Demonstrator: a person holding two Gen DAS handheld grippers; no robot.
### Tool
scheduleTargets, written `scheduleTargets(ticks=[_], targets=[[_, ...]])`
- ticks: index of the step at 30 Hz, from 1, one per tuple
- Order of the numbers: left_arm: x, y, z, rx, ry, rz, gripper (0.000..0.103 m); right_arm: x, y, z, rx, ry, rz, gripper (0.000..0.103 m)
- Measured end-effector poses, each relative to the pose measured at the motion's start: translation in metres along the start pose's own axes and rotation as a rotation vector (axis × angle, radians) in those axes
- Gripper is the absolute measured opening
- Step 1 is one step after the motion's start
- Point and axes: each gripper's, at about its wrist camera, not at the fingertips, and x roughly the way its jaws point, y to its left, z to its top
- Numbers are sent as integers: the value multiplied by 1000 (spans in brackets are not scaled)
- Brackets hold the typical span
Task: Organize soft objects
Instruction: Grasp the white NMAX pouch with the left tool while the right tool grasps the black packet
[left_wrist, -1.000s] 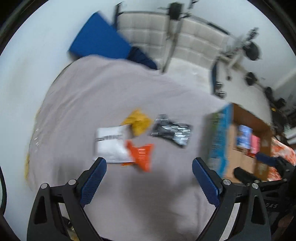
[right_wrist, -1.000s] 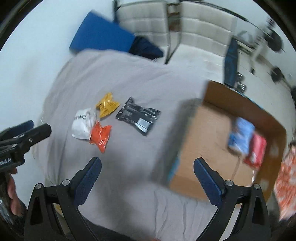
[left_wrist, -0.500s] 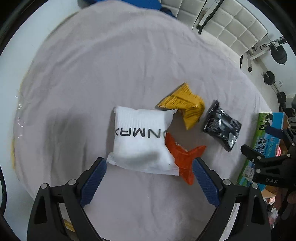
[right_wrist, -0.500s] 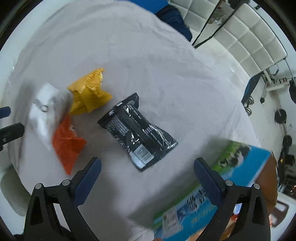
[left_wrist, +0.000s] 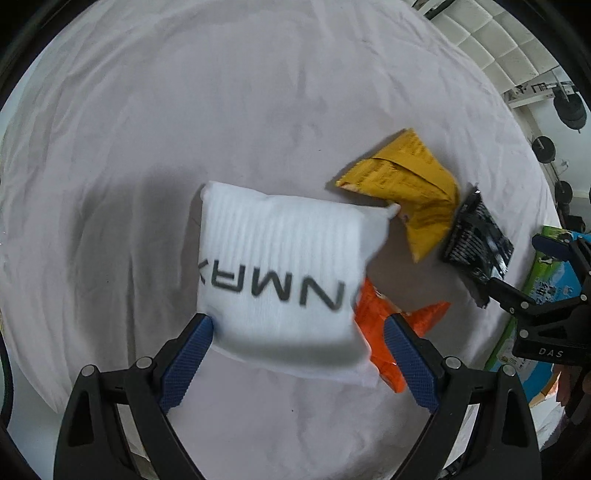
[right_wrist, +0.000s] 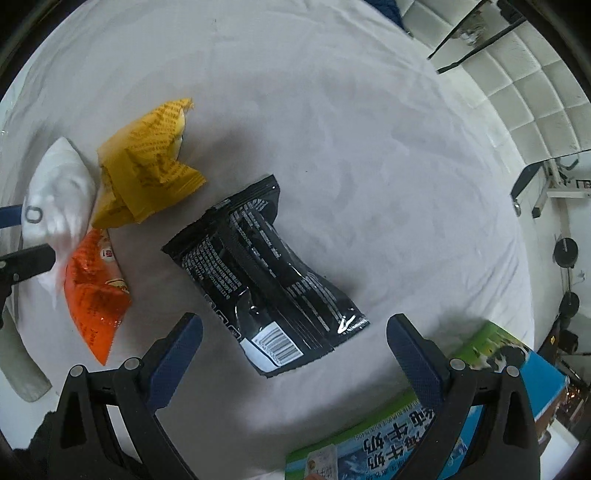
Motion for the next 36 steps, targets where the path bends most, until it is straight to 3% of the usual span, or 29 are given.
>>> scheduleTargets(ticks=[10, 13, 16, 22, 26, 30, 36], targets=[[29, 22, 12, -41, 47, -21, 95, 36, 9, 18, -75, 78, 19, 101], [32, 24, 9, -36, 30, -39, 87, 42, 7, 23, -70, 76, 18, 100], [35, 24, 4, -41, 0, -45, 82, 46, 3, 26, -59, 81, 19, 91], [35, 24, -7, -40, -33, -35, 75, 49, -7, 28, -26, 76, 15, 83], [32, 22, -10, -42, -50, -26, 71, 45, 0, 24, -15, 69, 15, 62], [29, 14, -18, -44, -74, -12, 69, 41, 7, 19, 3, 74, -7, 56], [4, 14, -29, -55, -131, 0, 68, 35, -4, 12, 161, 87, -8, 52]])
